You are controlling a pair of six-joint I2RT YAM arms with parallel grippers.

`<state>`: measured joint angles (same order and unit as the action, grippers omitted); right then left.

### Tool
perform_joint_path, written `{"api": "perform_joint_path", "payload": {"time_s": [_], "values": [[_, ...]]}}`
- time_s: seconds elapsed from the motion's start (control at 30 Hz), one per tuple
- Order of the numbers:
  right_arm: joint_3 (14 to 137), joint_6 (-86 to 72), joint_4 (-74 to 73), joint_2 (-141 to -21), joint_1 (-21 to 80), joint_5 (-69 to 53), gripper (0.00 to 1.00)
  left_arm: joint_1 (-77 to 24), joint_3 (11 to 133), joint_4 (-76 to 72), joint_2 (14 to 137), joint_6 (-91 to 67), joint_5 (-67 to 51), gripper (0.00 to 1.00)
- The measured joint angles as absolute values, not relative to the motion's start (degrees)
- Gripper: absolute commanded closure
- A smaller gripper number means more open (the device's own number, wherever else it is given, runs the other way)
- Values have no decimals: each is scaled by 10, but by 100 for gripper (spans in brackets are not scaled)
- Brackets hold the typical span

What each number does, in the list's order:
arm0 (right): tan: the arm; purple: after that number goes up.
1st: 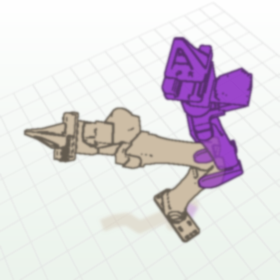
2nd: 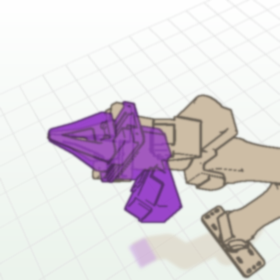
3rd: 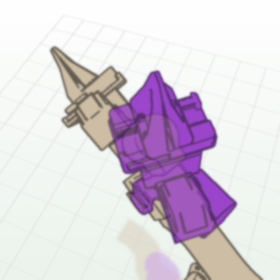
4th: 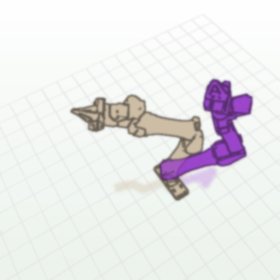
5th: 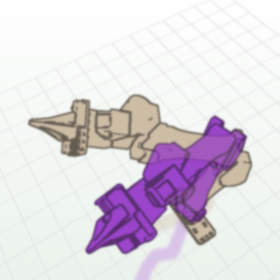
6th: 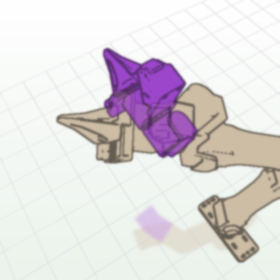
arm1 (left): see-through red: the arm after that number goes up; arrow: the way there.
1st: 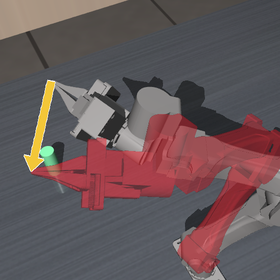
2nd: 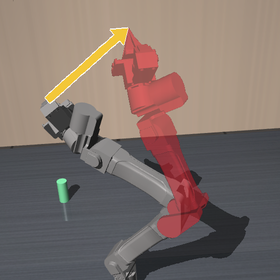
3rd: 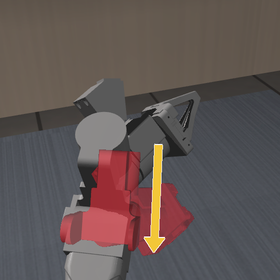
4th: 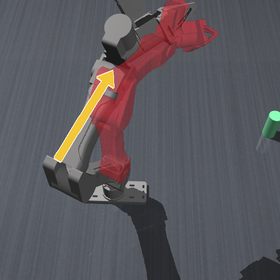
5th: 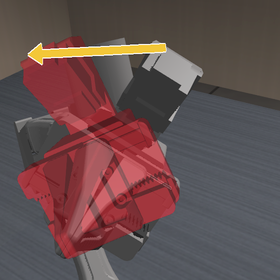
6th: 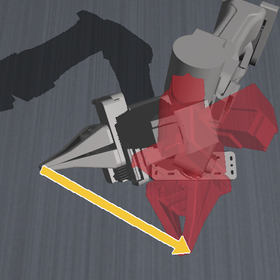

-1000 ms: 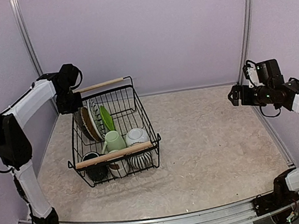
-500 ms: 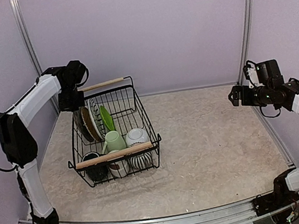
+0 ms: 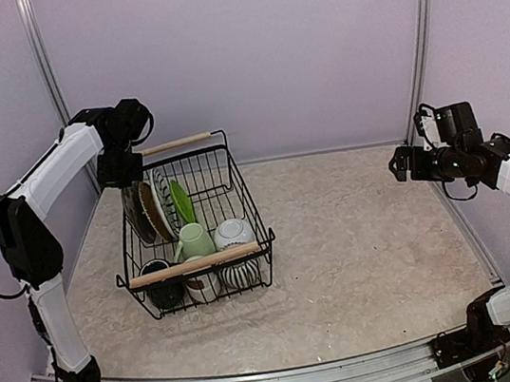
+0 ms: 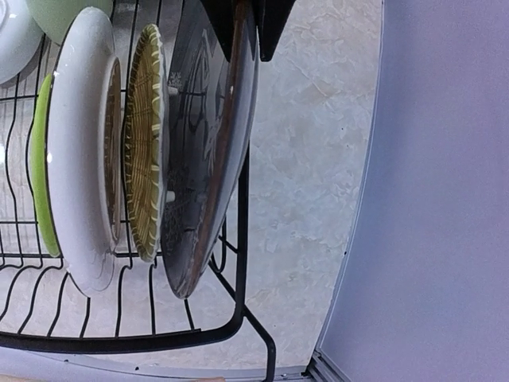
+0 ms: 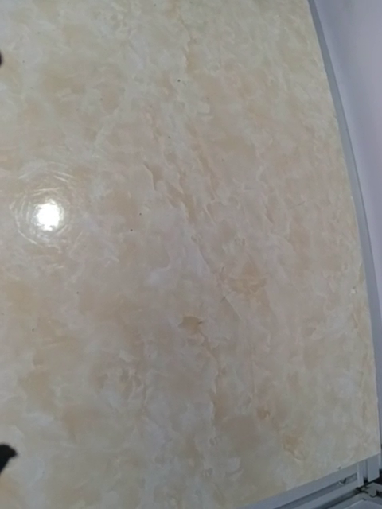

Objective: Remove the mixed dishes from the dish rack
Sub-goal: Grab the plate from the dish rack.

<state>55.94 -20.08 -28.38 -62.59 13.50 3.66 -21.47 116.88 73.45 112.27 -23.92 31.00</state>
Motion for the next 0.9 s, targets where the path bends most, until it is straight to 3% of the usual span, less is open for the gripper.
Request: {"api": "perform_joint_path", "payload": {"time_s": [0.9], "values": [[564, -205, -273, -663, 166, 38, 0, -225, 1196, 769, 960, -239, 285, 100]]}}
